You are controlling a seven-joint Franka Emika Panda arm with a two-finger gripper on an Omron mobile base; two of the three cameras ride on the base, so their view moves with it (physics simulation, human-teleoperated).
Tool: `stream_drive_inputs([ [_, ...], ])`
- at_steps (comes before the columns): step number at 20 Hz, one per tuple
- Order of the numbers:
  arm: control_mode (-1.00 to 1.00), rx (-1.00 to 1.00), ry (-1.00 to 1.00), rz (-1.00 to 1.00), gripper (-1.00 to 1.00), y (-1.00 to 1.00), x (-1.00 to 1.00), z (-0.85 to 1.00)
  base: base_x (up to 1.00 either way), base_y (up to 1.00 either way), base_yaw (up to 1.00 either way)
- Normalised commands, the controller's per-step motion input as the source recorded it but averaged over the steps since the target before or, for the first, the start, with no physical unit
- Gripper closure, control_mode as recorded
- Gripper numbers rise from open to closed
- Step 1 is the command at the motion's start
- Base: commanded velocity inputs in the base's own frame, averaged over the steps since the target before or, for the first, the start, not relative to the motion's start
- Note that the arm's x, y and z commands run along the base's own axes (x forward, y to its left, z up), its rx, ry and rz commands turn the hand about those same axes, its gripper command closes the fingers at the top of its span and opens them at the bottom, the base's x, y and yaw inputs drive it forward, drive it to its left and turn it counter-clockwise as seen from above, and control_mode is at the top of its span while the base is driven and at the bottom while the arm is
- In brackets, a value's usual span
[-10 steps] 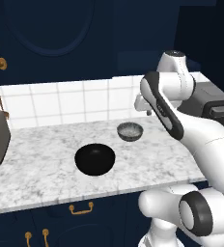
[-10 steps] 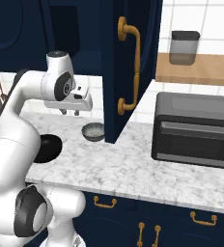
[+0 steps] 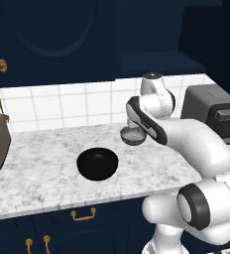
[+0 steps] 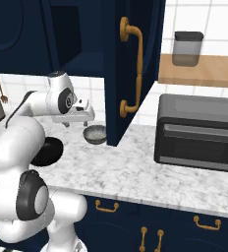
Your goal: Pick up the bowls on the counter and stack them on top of one another in the open cabinet. Place the smaller bowl on top of the larger bowl.
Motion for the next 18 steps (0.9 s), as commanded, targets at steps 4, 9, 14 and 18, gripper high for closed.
stream_drive_inputs([
  [4,-1.0,0.0,-0.09,0.0,-1.0,0.2,0.84,-0.65,0.0,0.0,0.0],
  [9,-1.0,0.01,0.04,0.01,-1.0,0.0,0.19,-0.15,0.0,0.0,0.0],
  [14,-1.0,-0.01,0.0,0.0,-1.0,0.13,0.04,-0.19,0.0,0.0,0.0],
  [18,-1.0,-0.07,0.08,0.0,-1.0,0.57,0.35,-0.3,0.0,0.0,0.0],
])
